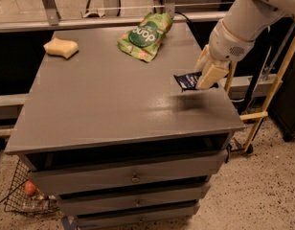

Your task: Move rxbar blueberry near green rice chip bag

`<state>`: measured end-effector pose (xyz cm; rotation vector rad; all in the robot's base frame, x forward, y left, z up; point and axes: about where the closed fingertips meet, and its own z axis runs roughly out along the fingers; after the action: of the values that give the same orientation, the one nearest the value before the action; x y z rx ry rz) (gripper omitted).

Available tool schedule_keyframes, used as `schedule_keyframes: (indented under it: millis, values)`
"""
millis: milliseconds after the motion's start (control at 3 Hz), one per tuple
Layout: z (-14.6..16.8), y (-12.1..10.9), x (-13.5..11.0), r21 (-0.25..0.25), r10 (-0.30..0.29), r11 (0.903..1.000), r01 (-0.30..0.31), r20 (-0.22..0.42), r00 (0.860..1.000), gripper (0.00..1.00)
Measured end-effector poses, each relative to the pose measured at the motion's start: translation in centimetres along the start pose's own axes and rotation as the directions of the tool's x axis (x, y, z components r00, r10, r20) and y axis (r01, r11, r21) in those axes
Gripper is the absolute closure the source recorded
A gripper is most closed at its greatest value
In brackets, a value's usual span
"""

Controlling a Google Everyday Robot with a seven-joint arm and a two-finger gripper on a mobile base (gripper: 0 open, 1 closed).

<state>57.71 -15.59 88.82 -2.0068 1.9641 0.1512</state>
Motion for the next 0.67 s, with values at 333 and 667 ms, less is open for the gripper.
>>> schedule_keyframes:
  millis: [333,667]
  values:
    - [0.3,-1.4,-0.1,0.031,-0.015,0.9994,0.015,-0.003,1.000,1.00]
    - [1.1,-6.2,0.2,0.111,-0.058,0.9922,0.056,0.010,0.998,1.00]
